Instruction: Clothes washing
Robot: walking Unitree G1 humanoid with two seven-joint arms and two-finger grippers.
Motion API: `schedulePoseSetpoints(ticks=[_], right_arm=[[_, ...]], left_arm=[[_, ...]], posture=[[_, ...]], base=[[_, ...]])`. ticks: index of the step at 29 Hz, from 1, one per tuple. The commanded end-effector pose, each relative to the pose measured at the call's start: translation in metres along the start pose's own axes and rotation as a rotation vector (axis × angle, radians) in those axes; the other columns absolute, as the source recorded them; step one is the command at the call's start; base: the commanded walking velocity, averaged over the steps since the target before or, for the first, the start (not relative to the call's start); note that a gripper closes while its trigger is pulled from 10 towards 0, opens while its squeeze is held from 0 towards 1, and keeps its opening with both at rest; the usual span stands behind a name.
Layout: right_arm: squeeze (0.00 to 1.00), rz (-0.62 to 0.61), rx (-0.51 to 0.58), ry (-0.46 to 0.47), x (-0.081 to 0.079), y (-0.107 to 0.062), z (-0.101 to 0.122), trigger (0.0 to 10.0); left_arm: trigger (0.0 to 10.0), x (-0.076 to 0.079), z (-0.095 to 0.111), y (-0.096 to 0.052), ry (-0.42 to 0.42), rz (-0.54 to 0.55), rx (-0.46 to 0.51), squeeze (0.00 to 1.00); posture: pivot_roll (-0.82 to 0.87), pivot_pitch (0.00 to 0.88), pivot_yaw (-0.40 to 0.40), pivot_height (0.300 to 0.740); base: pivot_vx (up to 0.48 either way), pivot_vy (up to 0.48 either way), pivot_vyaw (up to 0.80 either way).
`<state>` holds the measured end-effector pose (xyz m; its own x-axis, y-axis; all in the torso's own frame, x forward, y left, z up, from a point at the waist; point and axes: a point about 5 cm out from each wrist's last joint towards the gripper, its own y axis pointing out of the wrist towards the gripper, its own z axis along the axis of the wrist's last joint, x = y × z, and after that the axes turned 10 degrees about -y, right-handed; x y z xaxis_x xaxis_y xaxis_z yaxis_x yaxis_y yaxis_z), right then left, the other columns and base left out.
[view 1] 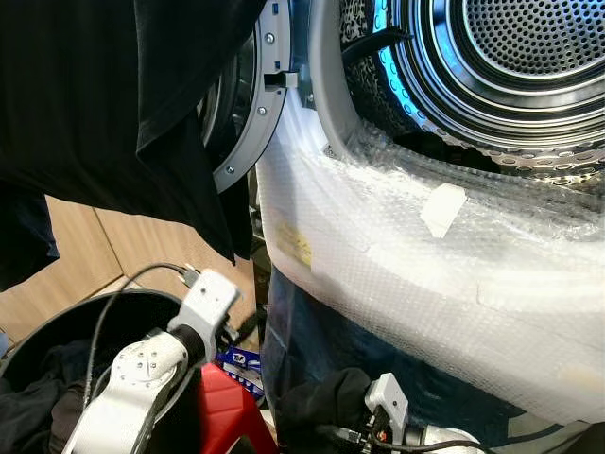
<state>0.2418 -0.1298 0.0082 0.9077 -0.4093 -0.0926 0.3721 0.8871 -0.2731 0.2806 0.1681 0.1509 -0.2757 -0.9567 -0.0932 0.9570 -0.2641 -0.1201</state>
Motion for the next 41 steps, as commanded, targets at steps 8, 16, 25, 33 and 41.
schedulePoseSetpoints(ticks=[8, 16, 25, 33, 41], right_arm=[[0.00, 0.096, 0.120, -0.140, -0.009, 0.004, 0.042, 0.0], [0.00, 0.293, 0.391, -0.272, -0.024, -0.019, 0.138, 0.0], [0.00, 0.153, 0.861, -0.437, 0.007, -0.051, 0.290, 0.0], [0.00, -0.016, 1.051, -0.422, 0.032, -0.067, 0.353, 0.0], [0.00, -0.413, 1.099, -0.405, 0.076, -0.094, 0.423, 0.0]], left_arm=[[10.0, -0.040, -0.026, -0.017, -0.002, 0.312, -0.027, 1.00], [10.0, -0.047, -0.035, -0.016, 0.025, 0.365, -0.021, 0.00], [10.0, -0.043, -0.042, -0.012, 0.035, 0.354, -0.025, 0.00], [10.0, -0.042, -0.048, -0.012, 0.018, 0.370, -0.028, 0.00], [10.0, -0.041, -0.053, -0.015, 0.005, 0.384, -0.034, 0.00]], posture=[[0.04, 0.000, 0.000, 0.740], [0.03, 0.000, 0.000, 0.740], [0.02, 0.000, -0.005, 0.740], [0.04, 0.000, -0.024, 0.740], [0.05, 0.000, -0.027, 0.740]], base=[[0.000, 0.000, 0.00], [0.000, 0.000, 0.00], [0.000, 0.000, 0.00], [0.000, 0.000, 0.00], [0.000, 0.000, 0.00]])
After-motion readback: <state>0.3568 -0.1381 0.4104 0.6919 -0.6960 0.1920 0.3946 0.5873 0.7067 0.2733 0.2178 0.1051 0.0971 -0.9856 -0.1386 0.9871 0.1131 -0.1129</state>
